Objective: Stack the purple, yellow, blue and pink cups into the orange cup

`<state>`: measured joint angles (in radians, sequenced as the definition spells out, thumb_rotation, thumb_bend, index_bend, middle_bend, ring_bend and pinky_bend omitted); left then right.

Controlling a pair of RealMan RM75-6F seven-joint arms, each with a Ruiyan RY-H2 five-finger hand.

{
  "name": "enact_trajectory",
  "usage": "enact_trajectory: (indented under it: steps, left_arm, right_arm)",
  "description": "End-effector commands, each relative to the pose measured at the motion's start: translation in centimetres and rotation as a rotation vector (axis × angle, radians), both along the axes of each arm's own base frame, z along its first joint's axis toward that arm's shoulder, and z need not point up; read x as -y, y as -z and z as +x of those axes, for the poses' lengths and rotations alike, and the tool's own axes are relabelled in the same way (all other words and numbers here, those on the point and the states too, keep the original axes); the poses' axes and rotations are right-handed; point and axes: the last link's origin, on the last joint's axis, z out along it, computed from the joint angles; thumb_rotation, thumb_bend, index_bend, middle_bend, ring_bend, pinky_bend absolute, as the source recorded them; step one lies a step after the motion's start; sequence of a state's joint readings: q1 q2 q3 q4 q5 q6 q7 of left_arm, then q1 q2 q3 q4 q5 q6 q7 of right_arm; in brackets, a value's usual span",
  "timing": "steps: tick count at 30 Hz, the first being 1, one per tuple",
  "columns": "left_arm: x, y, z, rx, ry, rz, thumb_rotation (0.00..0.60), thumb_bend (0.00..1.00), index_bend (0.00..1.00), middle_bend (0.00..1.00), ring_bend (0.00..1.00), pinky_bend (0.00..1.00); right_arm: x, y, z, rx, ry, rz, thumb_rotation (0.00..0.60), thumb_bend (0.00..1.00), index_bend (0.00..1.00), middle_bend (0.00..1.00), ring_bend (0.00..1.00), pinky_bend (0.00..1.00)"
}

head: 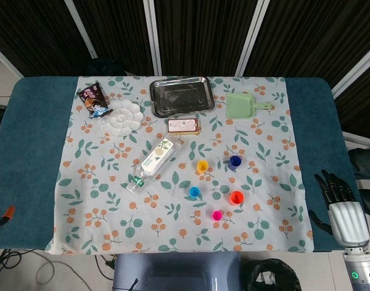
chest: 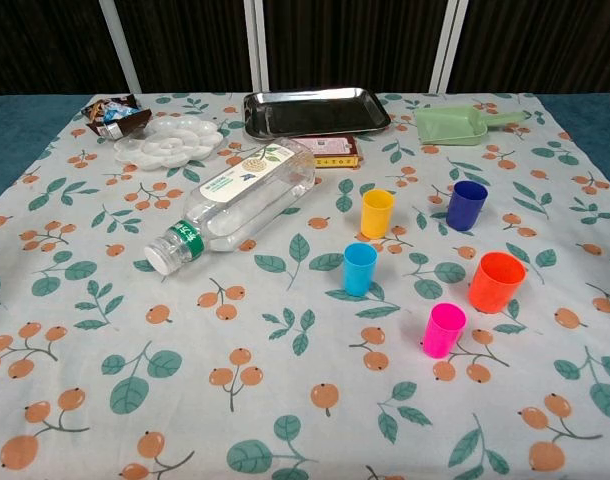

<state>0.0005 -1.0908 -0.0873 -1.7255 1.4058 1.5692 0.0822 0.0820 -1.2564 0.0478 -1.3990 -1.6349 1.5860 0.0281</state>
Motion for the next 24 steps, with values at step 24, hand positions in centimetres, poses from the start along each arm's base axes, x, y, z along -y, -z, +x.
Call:
enact_trajectory:
  steps: [24]
  left_arm:
    - [0.1,0.0,0.0,-0.004,-0.003,-0.002,0.600,0.22,0.13,0.07,0.01,0.00]
  right_arm:
    - [-0.4,-0.9,0.2,0.057,0.071,0.045,0.600,0.33,0.00,0.00,0.07,0.14]
